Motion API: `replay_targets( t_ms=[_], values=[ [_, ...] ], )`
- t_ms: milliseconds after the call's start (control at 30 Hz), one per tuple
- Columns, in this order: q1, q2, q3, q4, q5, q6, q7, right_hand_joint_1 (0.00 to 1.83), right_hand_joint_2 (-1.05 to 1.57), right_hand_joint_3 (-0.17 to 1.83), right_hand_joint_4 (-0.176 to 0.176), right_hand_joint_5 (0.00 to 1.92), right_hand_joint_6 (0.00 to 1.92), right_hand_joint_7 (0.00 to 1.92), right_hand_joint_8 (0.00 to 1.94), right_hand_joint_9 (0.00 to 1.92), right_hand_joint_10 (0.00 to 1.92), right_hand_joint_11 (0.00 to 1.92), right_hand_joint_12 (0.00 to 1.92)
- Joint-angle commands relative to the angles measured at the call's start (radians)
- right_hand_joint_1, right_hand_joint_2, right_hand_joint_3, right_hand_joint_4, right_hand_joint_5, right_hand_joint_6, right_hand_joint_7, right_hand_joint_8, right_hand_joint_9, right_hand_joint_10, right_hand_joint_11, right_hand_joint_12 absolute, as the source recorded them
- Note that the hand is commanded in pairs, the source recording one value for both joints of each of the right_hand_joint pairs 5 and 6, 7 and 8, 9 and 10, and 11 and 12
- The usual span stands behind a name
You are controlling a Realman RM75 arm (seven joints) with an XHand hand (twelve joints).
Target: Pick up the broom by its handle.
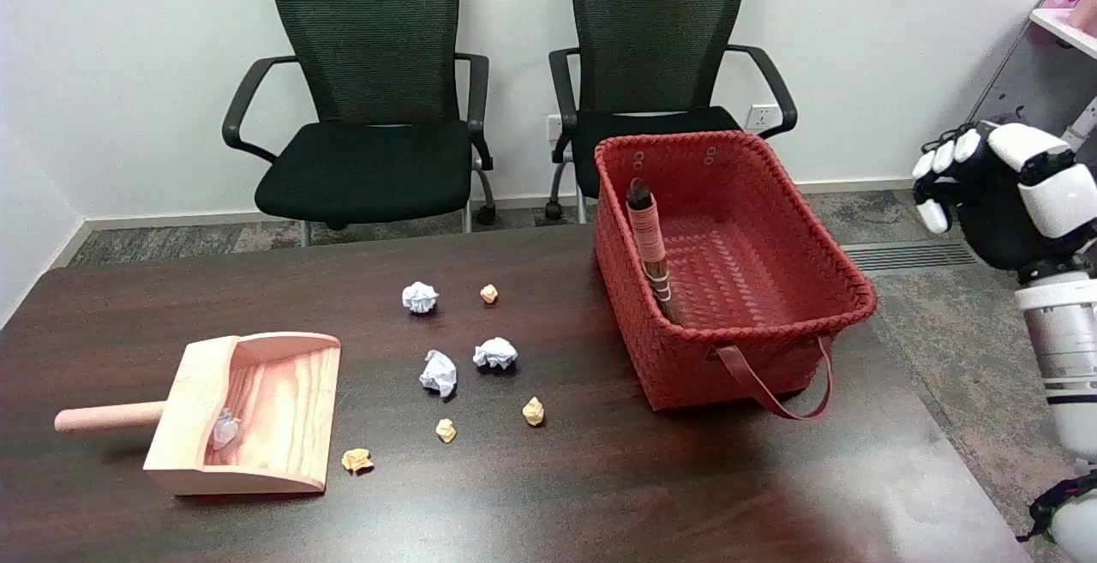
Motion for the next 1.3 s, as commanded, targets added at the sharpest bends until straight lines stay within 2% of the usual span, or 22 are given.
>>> replay_targets(
  t_ms=[33,167,200,233,267,300,333,367,533,667,767,800,1000,1300],
  values=[
    [-0.010,-0.003,-0.033,0.009,-0.083,0.040,0.005,0.71,1.02,1.11,0.176,1.21,1.21,1.21,1.21,1.17,1.17,1.66,1.66],
    [-0.004,-0.003,-0.031,0.014,-0.135,0.036,0.001,0.72,0.96,1.14,0.176,1.16,1.16,1.16,1.16,1.17,1.17,1.65,1.65],
    [-0.002,-0.001,-0.031,0.014,-0.147,0.036,0.001,0.72,0.93,1.15,0.064,1.14,1.14,1.14,1.14,1.16,1.16,1.65,1.65],
    [0.001,-0.001,-0.031,0.014,-0.163,0.035,0.001,0.72,0.90,1.16,0.009,1.11,1.11,1.11,1.11,1.15,1.15,1.64,1.64],
    [0.006,0.000,-0.031,0.015,-0.177,0.033,0.001,0.72,0.89,1.15,-0.020,1.09,1.09,1.09,1.09,1.13,1.13,1.63,1.63],
    [0.008,0.001,-0.031,0.015,-0.185,0.032,0.001,0.72,0.89,1.14,-0.077,1.07,1.07,1.07,1.07,1.12,1.12,1.63,1.63],
    [0.014,0.002,-0.033,0.017,-0.202,0.029,0.001,0.73,0.89,1.13,-0.163,1.05,1.05,1.05,1.05,1.11,1.11,1.62,1.62],
    [0.018,0.003,-0.032,0.017,-0.219,0.025,0.001,0.72,0.88,1.11,-0.176,1.03,1.03,1.03,1.03,1.10,1.10,1.62,1.62],
    [0.055,0.011,-0.031,-0.020,-0.307,0.012,0.000,0.74,0.84,1.08,-0.176,0.94,0.94,0.94,0.94,1.03,1.03,1.59,1.59],
    [0.107,0.022,-0.030,-0.040,-0.387,-0.064,-0.043,0.77,0.74,1.07,-0.176,0.85,0.85,0.85,0.85,0.86,0.86,1.53,1.53],
    [0.150,0.031,-0.024,-0.102,-0.414,-0.167,-0.083,0.80,0.59,1.06,-0.176,0.77,0.77,0.77,0.77,0.72,0.72,1.39,1.39],
    [0.158,0.033,-0.016,-0.118,-0.415,-0.190,-0.100,0.81,0.52,1.02,-0.176,0.67,0.67,0.67,0.67,0.66,0.66,1.26,1.26],
    [0.174,0.039,0.118,-0.187,-0.470,-0.400,-0.233,0.87,0.33,0.93,-0.176,0.53,0.53,0.53,0.53,0.61,0.61,1.14,1.14],
    [0.175,0.040,0.158,-0.192,-0.483,-0.507,-0.254,0.86,0.27,0.97,-0.176,0.48,0.48,0.48,0.48,0.58,0.58,1.10,1.10]
  ],
)
